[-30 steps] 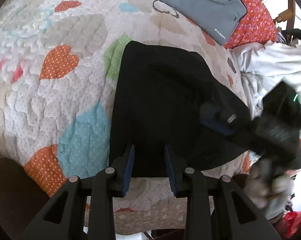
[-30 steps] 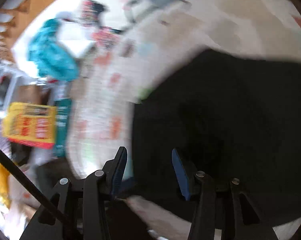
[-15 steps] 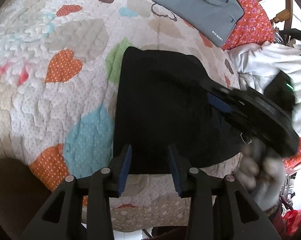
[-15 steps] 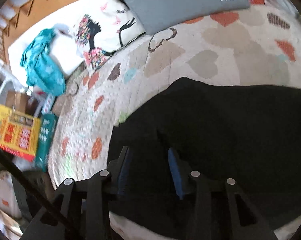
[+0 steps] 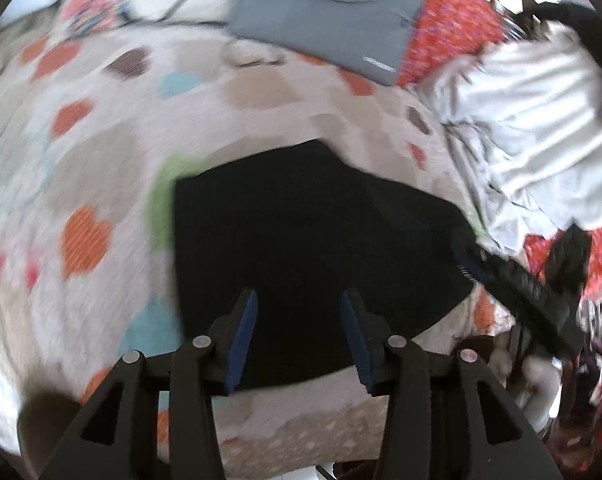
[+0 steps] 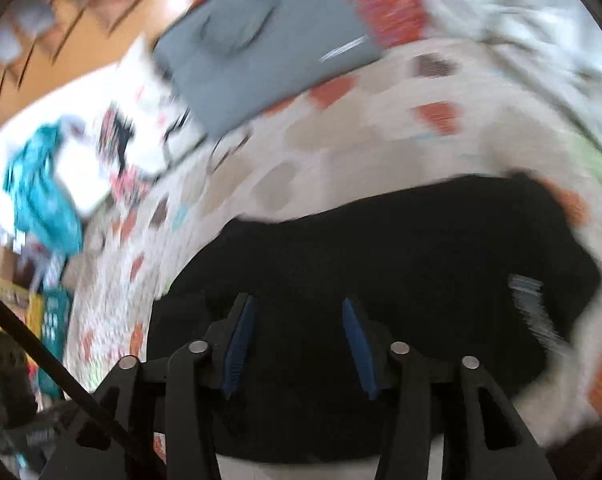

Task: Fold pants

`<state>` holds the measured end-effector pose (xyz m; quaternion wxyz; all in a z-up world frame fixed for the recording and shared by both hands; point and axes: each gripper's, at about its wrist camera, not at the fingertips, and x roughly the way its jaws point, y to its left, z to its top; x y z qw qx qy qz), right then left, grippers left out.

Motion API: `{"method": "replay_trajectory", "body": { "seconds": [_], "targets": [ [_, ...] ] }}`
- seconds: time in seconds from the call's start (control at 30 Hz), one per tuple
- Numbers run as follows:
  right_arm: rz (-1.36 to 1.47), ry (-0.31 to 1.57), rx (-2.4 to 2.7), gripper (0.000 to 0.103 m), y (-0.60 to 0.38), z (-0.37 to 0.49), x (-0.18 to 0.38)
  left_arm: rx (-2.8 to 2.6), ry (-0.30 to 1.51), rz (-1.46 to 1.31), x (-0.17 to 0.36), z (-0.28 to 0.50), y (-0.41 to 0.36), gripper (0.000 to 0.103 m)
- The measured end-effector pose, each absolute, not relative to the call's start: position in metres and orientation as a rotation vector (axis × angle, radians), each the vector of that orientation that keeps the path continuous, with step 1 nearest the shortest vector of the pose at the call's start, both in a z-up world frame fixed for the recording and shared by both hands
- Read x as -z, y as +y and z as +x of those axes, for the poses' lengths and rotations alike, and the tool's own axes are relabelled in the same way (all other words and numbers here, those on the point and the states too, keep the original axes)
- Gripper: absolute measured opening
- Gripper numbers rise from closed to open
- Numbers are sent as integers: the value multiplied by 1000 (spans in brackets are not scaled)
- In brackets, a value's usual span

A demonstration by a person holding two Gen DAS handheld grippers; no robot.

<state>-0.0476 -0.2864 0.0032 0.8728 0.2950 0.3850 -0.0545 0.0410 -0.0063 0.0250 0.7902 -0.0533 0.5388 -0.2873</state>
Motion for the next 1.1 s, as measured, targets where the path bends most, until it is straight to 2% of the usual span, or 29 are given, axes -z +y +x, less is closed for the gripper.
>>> {"method": "replay_trajectory", "body": {
  "seconds": [0.13, 0.2, 0.23, 0.27, 0.4, 0.63, 0.7, 0.77, 0.83, 0.9, 0.97, 1.03, 1.07, 1.1],
  "targets": [
    [719, 747, 340, 56, -336, -104, -2, 736, 1152, -18, -43, 52, -76, 47],
    [779, 724, 456, 65, -358, -124, 0, 805, 1161, 22, -48, 57, -121, 47],
    [815, 714, 496, 76, -366, -130, 3, 838, 1164, 40, -48, 57, -140, 47],
    [841, 709, 511, 79, -373, -131, 4, 875, 1168, 68, -48, 59, -164, 48],
    [918, 754, 493, 79, -378, -123, 26, 958, 1229, 159, -34, 70, -241, 48],
    [876, 759, 453, 80, -372, -106, 43, 1039, 1281, 298, 3, 85, -335, 48],
    [879, 749, 444, 85, -373, -102, 47, 1035, 1296, 357, 17, 87, -354, 48],
    [875, 743, 427, 94, -372, -96, 51, 1020, 1286, 434, 31, 89, -370, 48],
    [869, 735, 412, 99, -371, -92, 53, 1018, 1298, 485, 44, 90, -382, 52],
    [845, 723, 408, 102, -369, -88, 54, 1024, 1319, 512, 54, 89, -390, 62],
    [822, 708, 395, 102, -367, -84, 55, 1027, 1324, 554, 61, 82, -399, 75],
    [830, 692, 369, 100, -368, -83, 54, 1023, 1303, 616, 62, 73, -404, 76],
    [842, 678, 359, 90, -369, -85, 53, 1024, 1294, 647, 61, 68, -406, 62],
    [869, 655, 306, 70, -370, -86, 54, 1032, 1272, 663, 57, 63, -405, 48]
  ]
}}
